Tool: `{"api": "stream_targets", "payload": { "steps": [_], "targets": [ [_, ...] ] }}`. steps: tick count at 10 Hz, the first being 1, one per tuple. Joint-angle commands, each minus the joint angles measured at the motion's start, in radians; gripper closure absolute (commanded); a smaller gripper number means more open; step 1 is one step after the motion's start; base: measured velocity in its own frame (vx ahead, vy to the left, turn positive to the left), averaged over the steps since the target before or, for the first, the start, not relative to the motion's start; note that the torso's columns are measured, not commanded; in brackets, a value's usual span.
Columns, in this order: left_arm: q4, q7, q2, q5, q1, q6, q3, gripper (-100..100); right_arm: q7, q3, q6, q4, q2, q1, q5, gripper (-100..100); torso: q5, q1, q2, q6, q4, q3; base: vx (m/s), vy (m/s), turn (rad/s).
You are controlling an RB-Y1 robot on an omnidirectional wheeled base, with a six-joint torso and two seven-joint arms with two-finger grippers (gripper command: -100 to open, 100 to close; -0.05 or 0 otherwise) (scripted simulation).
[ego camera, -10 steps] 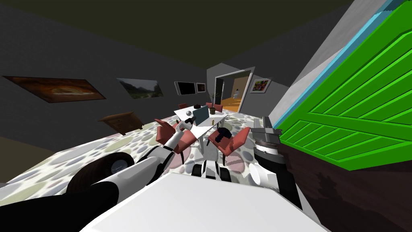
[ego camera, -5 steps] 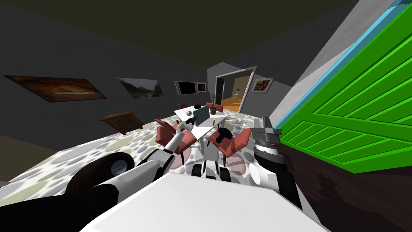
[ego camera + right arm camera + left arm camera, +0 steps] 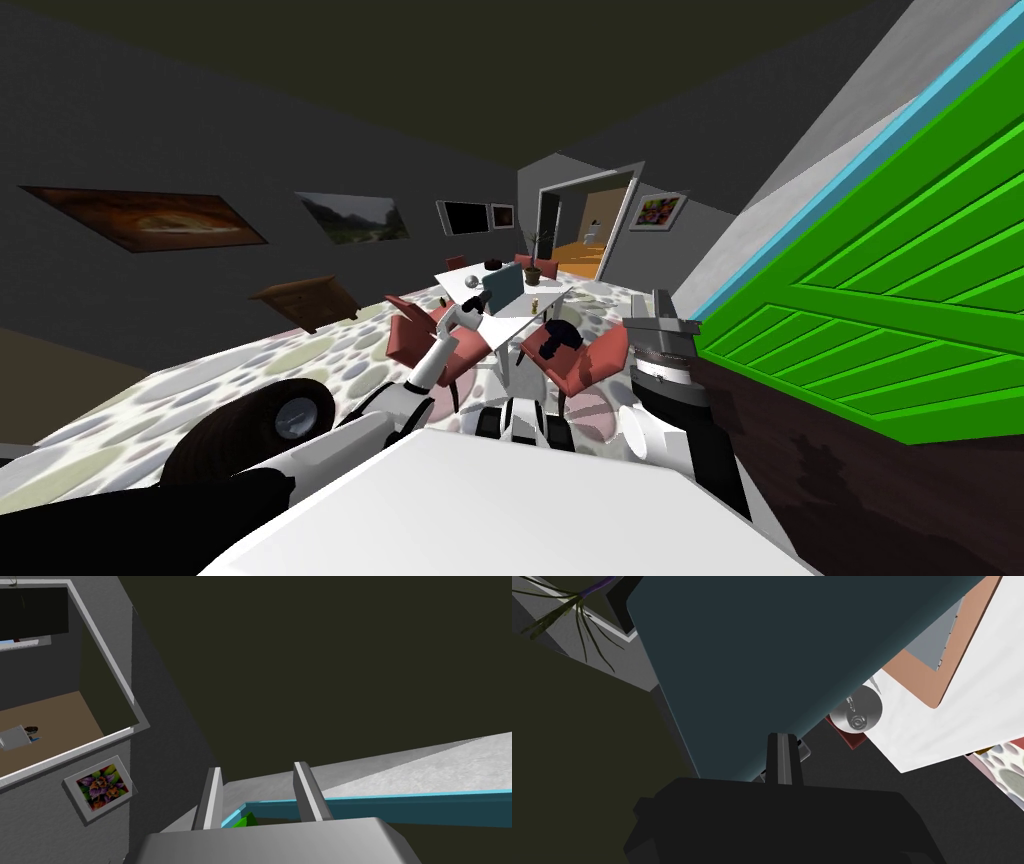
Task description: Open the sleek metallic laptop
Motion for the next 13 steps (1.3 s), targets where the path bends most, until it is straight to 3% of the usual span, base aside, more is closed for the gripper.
{"api": "stream_targets", "payload": {
  "steps": [1, 4, 5, 6, 9, 10, 11, 13],
  "targets": [
    [-0.064, 0.01, -0.021, -0.034, 0.046, 0.049, -0.002, 100, 0.0, 0.0, 0.0, 0.0, 0.0, 0.0, 0.0, 0, 0.0, 0.001, -0.001, 0.001, -0.001, -0.001, 0.042, 0.033, -0.015],
    [-0.128, 0.01, -0.021, -0.034, 0.046, 0.049, -0.002, 100, 0.0, 0.0, 0.0, 0.0, 0.0, 0.0, 0.0, 0, -0.001, -0.002, 0.004, 0.001, 0.001, 0.002, 0.003, 0.004, -0.003],
    [-0.159, 0.026, -0.061, -0.083, 0.097, 0.091, -0.008, 100, 0.0, 0.0, 0.0, 0.0, 0.0, 0.0, 0.0, 0, 0.0, -0.001, 0.003, 0.0, 0.001, 0.002, 0.045, 0.046, 0.079],
    [-0.189, 0.026, -0.061, -0.092, 0.124, 0.114, -0.008, 100, 0.0, 0.0, 0.0, 0.0, 0.0, 0.0, 0.0, 0, 0.001, 0.002, 0.0, 0.0, 0.0, 0.0, 0.086, 0.045, 0.051],
    [-0.285, 0.026, -0.061, -0.092, 0.128, 0.124, -0.008, 100, 0.0, 0.0, 0.0, 0.0, 0.0, 0.0, 0.0, 0, -0.001, -0.002, 0.003, 0.001, 0.001, 0.001, 0.03, 0.012, -0.001],
    [-0.289, 0.026, -0.061, -0.092, 0.128, 0.124, -0.008, 100, 0.0, 0.0, 0.0, 0.0, 0.0, 0.0, 0.0, 0, -0.001, -0.002, 0.004, 0.001, 0.001, 0.002, -0.006, -0.006, -0.002],
    [-0.323, 0.042, -0.101, -0.144, 0.173, 0.171, -0.013, 100, 0.0, 0.0, 0.0, 0.0, 0.0, 0.0, 0.0, 0, 0.0, -0.001, 0.004, 0.001, 0.001, 0.002, 0.065, 0.032, 0.086],
    [-0.371, 0.042, -0.101, -0.15, 0.21, 0.2, -0.013, 100, 0.0, 0.0, 0.0, 0.0, 0.0, 0.0, 0.0, 0, 0.001, 0.003, -0.002, 0.0, -0.001, -0.002, 0.067, 0.045, 0.023]
  ]
}}
